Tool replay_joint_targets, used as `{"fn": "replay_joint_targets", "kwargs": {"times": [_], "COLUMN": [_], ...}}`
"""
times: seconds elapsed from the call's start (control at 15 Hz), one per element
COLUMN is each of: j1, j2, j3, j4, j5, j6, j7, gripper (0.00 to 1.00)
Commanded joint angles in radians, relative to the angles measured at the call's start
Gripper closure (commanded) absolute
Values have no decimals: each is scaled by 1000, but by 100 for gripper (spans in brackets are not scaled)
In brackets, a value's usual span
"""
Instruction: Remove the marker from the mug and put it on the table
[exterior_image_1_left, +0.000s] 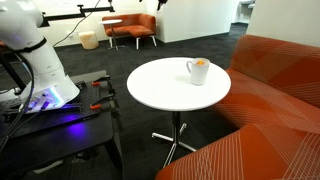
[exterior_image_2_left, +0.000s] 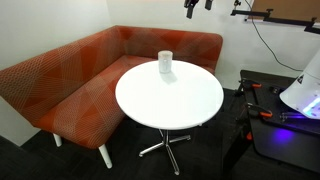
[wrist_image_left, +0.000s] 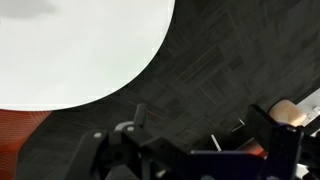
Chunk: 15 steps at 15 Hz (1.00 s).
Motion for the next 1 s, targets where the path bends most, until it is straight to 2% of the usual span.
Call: {"fn": "replay_joint_targets", "kwargs": {"times": [0.0,0.33,0.6,0.8,0.93], "j1": [-13,-32,-67,-100,-120], "j2": [20,63,112,153,171], "j3": [18,2,-12,-19,-19], "j4": [2,15,37,63,74], "j5": [26,122,230,249,258], "j6": [67,132,88,55,75], "j7": [-58,-176,-346,-449,-464], "gripper": [0,0,0,0,0]}}
